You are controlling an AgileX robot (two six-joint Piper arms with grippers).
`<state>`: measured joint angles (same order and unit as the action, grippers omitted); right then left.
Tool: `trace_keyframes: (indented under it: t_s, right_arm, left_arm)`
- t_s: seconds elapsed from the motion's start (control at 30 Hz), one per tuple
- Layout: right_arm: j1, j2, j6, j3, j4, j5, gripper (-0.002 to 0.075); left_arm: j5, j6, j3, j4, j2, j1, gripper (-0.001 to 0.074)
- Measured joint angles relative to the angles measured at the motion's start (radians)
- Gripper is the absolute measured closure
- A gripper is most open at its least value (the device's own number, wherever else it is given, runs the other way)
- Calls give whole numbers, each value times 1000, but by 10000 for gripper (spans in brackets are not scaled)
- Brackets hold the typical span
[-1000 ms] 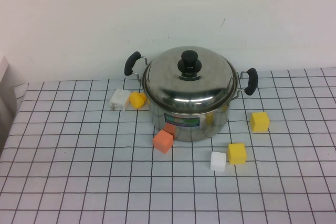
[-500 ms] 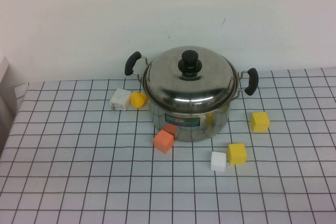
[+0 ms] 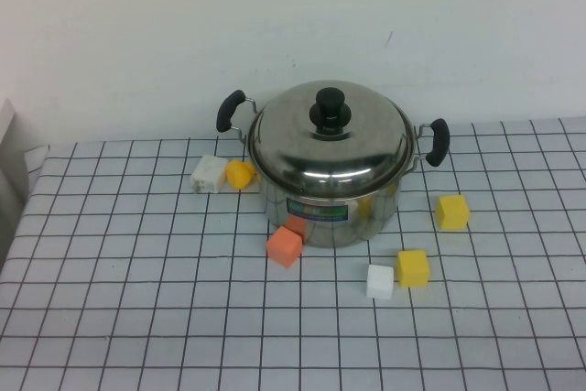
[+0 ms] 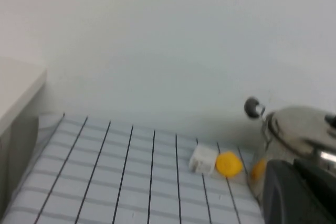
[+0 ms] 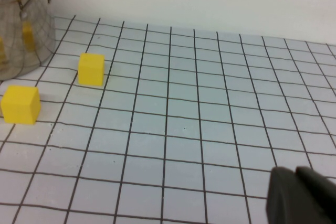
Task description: Cover the pot
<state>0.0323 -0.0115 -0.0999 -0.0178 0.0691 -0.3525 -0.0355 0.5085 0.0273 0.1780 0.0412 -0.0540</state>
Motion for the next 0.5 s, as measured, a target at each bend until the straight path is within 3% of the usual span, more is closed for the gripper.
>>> trace_keyframes:
  t_s: [0.17,0.33,0.5]
  right_arm:
    - [0,0,0,0,0,0,717]
    - [0,0,0,0,0,0,717]
    - [0,0,0,0,0,0,717]
  left_arm:
    - [-50,-96,-47,-100,-38,0,736]
    - [-258,-110,-47,-164,-47,0,736]
    - [-277,-204,-45,-218,-51,0,736]
